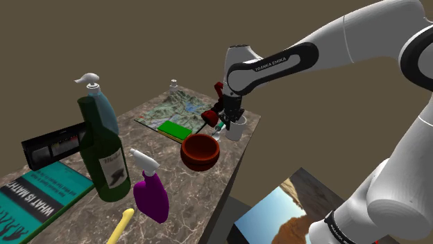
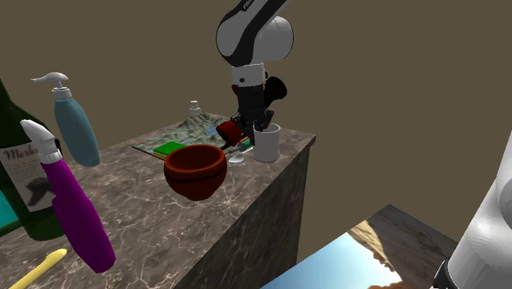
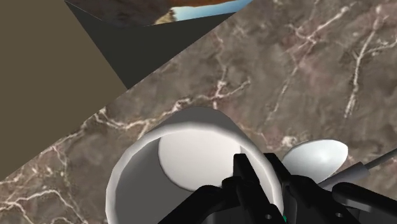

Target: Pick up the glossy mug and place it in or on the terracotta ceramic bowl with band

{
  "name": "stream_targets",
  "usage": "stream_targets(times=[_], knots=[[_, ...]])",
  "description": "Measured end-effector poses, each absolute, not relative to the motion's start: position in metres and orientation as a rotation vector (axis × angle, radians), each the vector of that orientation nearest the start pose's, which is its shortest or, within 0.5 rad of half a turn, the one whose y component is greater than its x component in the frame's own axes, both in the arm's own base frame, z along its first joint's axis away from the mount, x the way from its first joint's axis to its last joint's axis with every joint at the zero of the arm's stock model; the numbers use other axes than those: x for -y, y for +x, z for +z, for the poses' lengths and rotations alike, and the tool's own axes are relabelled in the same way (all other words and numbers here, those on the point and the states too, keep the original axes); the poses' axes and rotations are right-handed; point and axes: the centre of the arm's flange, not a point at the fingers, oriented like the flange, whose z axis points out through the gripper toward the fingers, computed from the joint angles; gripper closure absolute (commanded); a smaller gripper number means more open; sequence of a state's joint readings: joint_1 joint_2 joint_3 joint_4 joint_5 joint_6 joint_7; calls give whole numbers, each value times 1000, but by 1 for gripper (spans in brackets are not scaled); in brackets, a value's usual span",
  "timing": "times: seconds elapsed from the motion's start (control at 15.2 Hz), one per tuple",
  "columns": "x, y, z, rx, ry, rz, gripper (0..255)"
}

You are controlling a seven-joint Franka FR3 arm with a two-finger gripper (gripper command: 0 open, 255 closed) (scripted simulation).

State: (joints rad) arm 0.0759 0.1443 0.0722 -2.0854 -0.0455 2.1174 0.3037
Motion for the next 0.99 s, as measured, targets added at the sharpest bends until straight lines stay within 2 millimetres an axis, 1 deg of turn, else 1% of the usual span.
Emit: stream_targets(times=[0.2,0.33,0.99], knots=[[-80,551,348,-207,-3182,165,255],[-80,551,353,-210,-3182,171,255],[-79,551,404,-211,-3182,172,255]])
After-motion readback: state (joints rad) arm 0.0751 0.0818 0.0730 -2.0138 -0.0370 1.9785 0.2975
